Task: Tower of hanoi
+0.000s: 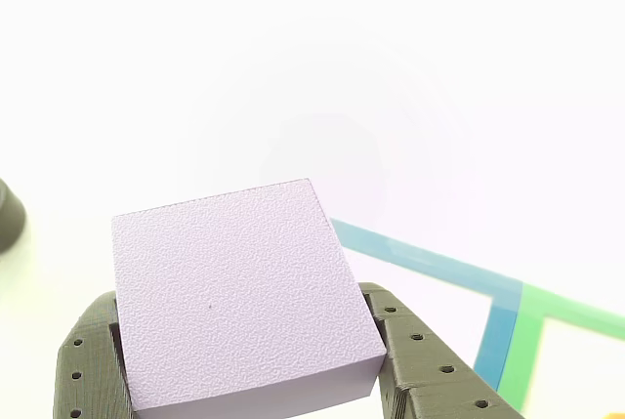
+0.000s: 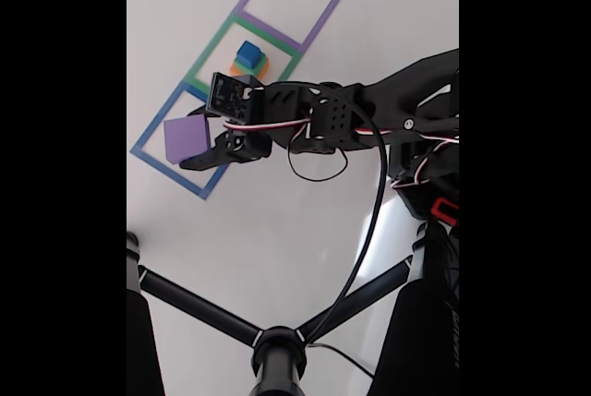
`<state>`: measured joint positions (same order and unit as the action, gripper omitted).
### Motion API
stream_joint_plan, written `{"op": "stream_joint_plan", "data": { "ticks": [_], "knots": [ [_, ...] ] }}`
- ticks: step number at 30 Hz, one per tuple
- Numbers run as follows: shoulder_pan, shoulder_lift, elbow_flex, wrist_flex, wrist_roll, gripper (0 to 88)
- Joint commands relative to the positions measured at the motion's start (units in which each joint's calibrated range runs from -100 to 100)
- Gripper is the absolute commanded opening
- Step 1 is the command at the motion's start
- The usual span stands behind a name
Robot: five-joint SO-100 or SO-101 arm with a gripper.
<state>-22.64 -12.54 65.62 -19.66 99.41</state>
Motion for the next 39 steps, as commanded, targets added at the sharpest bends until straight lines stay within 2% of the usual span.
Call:
{"op": "stream_joint_plan", "data": {
  "ticks": [1,13,39],
  "knots": [
    [0.87,5.63,0.01,-10.46,0.59,17.1],
    [1.16,21.78,-1.71,-26.73,0.59,16.8],
    [3.27,30.26,-6.90,-29.00,0.59,16.7]
  ]
}}
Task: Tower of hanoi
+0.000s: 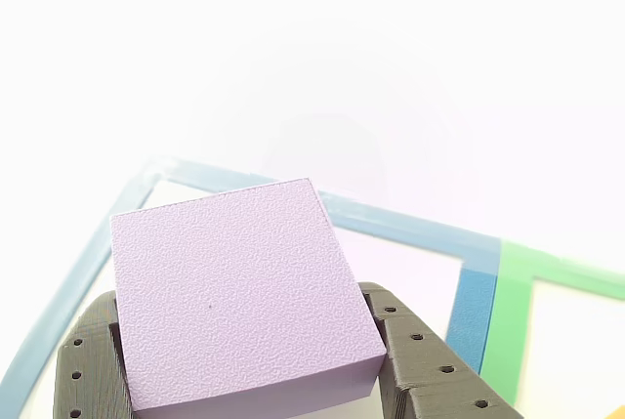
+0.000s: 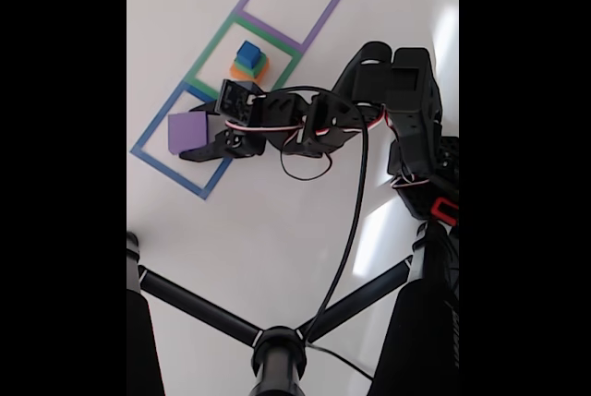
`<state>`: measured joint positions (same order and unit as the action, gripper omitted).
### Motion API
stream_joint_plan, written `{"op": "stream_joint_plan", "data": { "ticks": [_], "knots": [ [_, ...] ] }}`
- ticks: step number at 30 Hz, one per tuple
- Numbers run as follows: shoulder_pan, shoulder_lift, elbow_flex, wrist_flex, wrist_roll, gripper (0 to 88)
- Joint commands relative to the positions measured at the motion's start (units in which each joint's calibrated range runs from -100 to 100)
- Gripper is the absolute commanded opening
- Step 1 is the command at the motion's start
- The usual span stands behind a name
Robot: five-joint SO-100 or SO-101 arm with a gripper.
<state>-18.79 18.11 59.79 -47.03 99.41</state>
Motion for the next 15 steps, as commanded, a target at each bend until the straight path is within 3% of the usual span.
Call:
{"op": "stream_joint_plan", "data": {
  "ticks": [1,15],
  "knots": [
    [-0.58,-0.31,-0.97,-1.80,0.59,16.7],
    [-0.29,1.79,-1.06,-3.58,0.59,17.5]
  ]
}}
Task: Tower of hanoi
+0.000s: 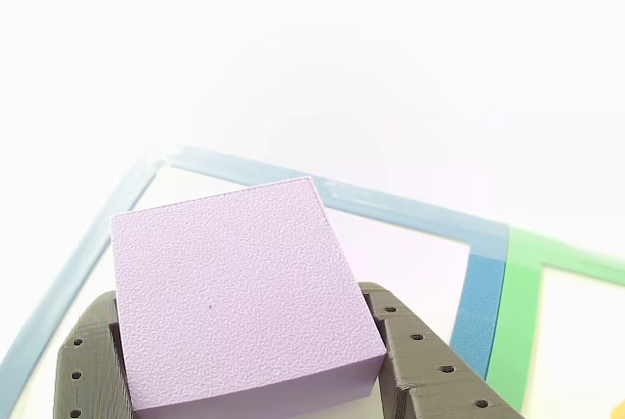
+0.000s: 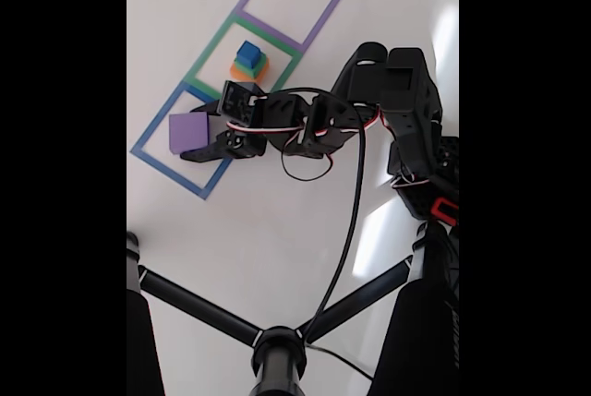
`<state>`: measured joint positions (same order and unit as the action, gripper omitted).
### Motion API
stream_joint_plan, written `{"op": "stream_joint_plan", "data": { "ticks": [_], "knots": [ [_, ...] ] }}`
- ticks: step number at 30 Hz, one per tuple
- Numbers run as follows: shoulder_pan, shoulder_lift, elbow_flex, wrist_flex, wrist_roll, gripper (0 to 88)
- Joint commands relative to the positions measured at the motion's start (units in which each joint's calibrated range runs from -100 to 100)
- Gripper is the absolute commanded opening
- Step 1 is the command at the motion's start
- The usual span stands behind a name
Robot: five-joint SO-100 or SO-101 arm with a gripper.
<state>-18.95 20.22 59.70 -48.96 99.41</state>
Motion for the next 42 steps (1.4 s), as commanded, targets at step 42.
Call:
{"op": "stream_joint_plan", "data": {
  "ticks": [42],
  "knots": [
    [-0.03,-28.17,2.75,21.18,0.59,33.7]
  ]
}}
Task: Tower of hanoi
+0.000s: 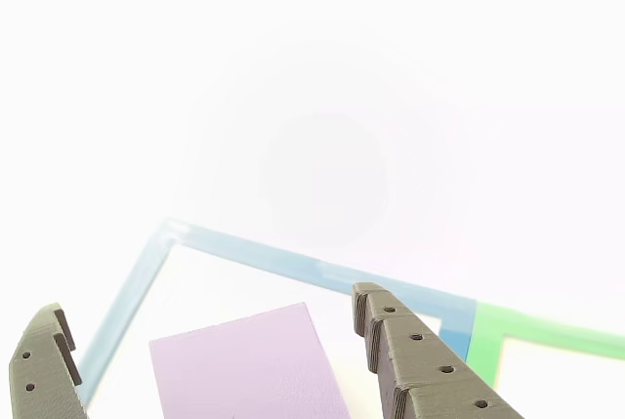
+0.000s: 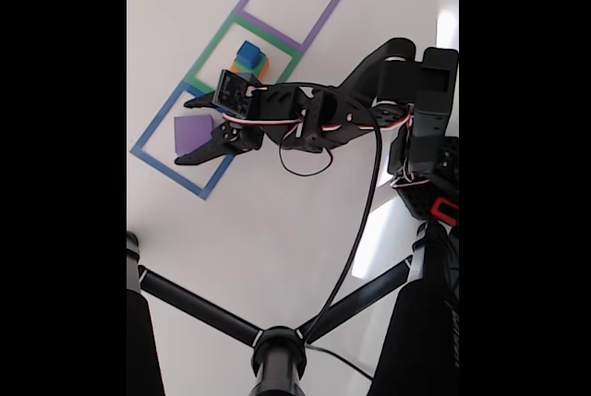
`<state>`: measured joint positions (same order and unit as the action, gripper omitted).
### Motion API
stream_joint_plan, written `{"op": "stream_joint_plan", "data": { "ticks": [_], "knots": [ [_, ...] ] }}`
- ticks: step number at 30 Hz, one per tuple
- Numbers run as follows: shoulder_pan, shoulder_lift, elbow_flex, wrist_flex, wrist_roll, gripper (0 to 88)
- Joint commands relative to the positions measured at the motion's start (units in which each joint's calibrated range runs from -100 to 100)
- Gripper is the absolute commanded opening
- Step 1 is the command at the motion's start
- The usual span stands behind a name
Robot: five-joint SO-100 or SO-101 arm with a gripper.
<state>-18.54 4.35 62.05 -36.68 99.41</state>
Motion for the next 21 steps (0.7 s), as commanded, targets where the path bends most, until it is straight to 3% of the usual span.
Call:
{"op": "stream_joint_plan", "data": {
  "ticks": [1,6,12,14,21],
  "knots": [
    [-0.15,-15.77,0.67,12.55,0.59,33.6],
    [1.19,-32.41,1.13,32.95,0.59,27.4],
    [2.24,-52.35,-1.87,62.43,0.59,8.9],
    [3.11,-56.14,-6.60,73.44,0.59,3.9],
    [7.42,-57.11,-33.60,106.15,0.59,0.2]
  ]
}}
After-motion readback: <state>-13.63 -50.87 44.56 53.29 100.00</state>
